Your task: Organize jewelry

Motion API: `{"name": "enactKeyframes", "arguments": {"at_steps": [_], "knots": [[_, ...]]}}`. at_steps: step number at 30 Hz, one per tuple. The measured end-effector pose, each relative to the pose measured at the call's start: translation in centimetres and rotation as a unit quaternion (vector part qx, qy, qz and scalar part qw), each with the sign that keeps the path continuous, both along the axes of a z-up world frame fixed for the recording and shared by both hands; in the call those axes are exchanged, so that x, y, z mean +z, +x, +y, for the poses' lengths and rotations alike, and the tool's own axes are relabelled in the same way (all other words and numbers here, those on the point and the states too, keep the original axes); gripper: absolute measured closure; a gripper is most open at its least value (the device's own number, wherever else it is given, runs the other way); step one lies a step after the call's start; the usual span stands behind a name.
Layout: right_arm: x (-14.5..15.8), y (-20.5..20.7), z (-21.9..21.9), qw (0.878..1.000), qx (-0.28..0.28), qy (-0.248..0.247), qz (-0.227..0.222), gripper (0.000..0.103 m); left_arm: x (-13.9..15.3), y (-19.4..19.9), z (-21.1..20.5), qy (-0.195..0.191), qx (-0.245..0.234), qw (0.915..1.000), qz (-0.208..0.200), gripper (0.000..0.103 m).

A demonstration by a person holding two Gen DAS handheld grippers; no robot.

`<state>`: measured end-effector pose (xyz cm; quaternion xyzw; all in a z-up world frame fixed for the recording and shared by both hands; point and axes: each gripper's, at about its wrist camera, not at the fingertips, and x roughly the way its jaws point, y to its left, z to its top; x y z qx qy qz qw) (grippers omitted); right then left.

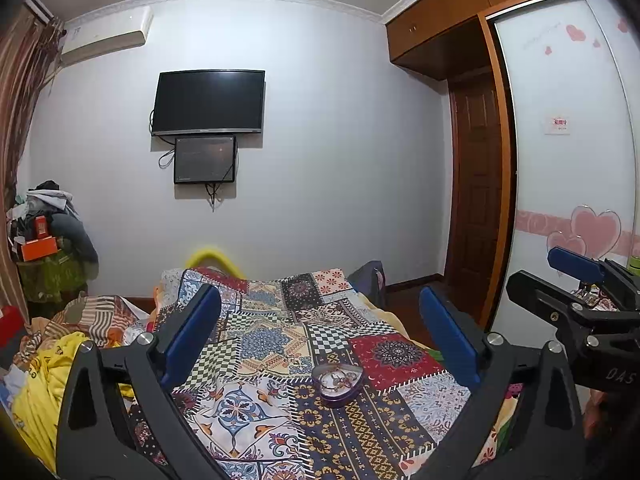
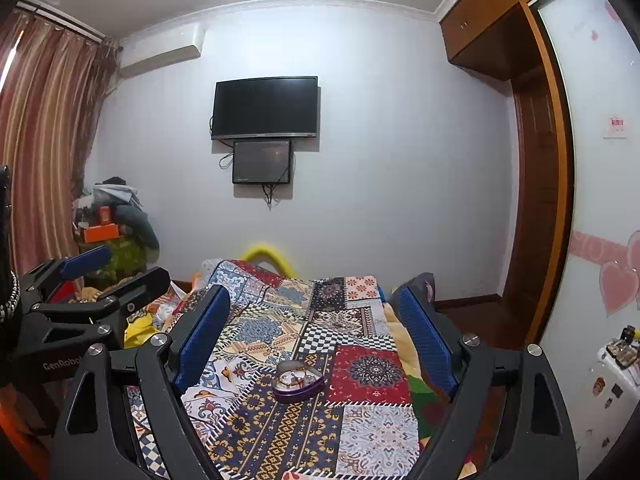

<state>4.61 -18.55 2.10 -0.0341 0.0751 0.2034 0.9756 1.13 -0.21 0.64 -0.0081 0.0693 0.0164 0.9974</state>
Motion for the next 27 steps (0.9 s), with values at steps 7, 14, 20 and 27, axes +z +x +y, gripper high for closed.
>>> {"name": "enactKeyframes", "arguments": {"at_steps": [7, 14, 20, 27], "knots": [[0.1, -0.1, -0.2, 1.000, 0.000, 0.000, 0.003, 0.019, 0.0, 0.6, 0.2, -0.006, 0.000, 1.0000, 0.005, 0.001], [0.3, -0.3, -0.7, 1.000, -0.003, 0.002, 0.008, 0.019, -0.1, 0.8, 0.1, -0.008, 0.000, 0.9999, 0.007, 0.000], [0.4, -0.1, -0.8, 1.000, -0.003, 0.003, 0.010, 0.019, -0.1, 1.0, -0.1, -0.007, -0.002, 0.9999, 0.008, 0.000], [0.4, -0.2, -0.8, 1.000, -0.003, 0.003, 0.009, 0.019, 0.0, 1.1, -0.2, -0.012, -0.005, 0.9999, 0.007, 0.000]]}}
